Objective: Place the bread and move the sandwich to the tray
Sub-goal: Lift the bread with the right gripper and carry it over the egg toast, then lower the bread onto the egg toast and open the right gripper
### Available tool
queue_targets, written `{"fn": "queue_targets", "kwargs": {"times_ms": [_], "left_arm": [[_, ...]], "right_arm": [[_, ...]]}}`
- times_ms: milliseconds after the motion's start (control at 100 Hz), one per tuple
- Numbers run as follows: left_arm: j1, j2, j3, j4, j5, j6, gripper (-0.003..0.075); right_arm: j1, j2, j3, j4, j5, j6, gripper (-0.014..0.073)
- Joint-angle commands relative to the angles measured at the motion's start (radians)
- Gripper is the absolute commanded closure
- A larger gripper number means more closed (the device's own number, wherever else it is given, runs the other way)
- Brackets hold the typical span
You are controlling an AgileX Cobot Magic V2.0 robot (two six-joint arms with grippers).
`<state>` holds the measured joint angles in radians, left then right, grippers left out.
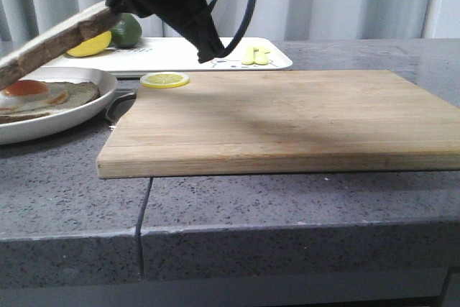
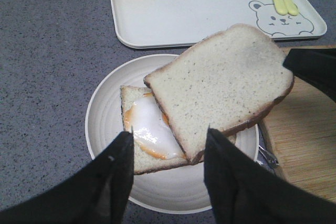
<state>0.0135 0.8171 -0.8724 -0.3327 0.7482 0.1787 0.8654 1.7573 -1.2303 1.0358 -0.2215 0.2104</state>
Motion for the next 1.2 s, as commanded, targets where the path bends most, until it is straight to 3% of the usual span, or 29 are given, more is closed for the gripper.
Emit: {"fn": "queue_targets", "kwargs": {"times_ms": [0, 1040, 1190], "left_arm": [[0.001, 0.000, -0.035, -0.027, -0.054, 0.000, 0.0425], [0.001, 0.000, -0.035, -0.027, -0.050, 0.000, 0.0425], [0.001, 0.000, -0.035, -0.027, -0.050, 0.000, 0.0425]], "right_arm": [[0.009, -0.039, -0.039, -0.014, -0.053, 0.006, 0.0655], [0.026, 0.005, -0.039, -0.014, -0.007, 0.029, 0.0649], [0.026, 0.005, -0.039, -0.014, -0.005, 0.029, 0.0549]]}}
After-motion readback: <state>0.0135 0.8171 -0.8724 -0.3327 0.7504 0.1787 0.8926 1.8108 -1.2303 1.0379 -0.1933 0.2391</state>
